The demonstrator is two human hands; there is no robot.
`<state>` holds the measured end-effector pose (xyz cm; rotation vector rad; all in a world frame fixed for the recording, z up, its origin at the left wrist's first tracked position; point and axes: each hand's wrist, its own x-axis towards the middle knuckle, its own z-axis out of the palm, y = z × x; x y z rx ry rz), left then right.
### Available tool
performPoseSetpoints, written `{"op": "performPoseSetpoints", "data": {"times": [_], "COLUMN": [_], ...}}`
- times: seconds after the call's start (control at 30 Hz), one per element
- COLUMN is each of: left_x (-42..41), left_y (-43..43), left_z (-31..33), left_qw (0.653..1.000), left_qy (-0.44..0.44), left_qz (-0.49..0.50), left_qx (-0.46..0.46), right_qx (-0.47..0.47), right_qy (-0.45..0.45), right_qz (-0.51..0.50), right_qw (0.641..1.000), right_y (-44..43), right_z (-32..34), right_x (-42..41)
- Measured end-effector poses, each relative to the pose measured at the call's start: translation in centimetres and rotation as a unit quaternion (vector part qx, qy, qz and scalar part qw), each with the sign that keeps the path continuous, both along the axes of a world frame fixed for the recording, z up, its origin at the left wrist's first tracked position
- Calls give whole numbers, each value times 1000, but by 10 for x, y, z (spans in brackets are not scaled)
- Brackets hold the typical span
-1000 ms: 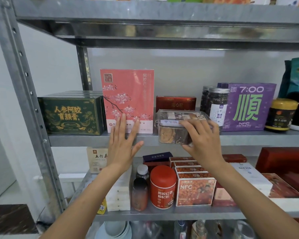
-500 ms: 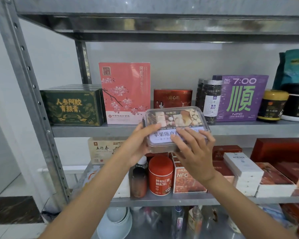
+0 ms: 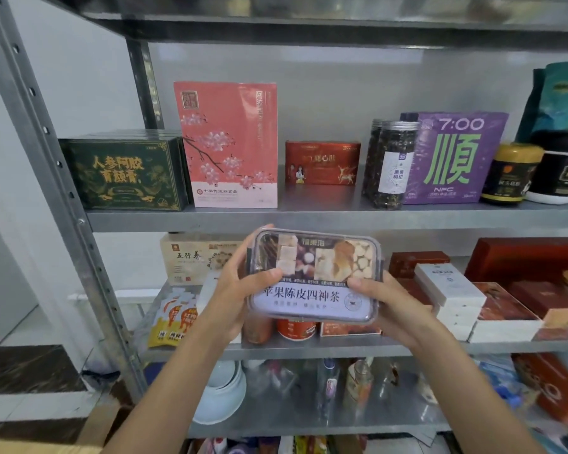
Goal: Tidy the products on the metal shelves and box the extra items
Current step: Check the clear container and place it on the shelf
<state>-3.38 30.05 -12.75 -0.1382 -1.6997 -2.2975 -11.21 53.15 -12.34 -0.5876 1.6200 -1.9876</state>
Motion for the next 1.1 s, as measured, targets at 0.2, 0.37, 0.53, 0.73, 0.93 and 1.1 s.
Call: {"op": "performPoseSetpoints", "data": {"times": [0.2, 0.37, 0.53, 0.73, 0.93, 1.1], "left_x": [8, 14, 6, 2, 0, -2], "left_y": [10, 22, 40, 41, 69, 90], "left_z": [7, -2, -25, -24, -25, -28], "left_qw": [995, 760, 542, 675, 977, 997], "left_qy": [-34, 183, 256, 199, -8, -41], "left_qz": [11, 308, 272, 321, 159, 57], "left_qx": [-92, -541, -753, -634, -144, -22], "right_qx": [-17, -7, -7, 50, 125, -48], "right_qy": [-9, -40, -88, -31, 55, -12], "right_qz": [-115, -193, -145, -60, -85, -84], "right_qw": [993, 980, 985, 996, 987, 995], "right_y": [4, 5, 6, 18, 14, 10], "right_z": [-7, -6, -4, 11, -12, -26], "right_x": [15, 22, 24, 23, 15, 10]}}
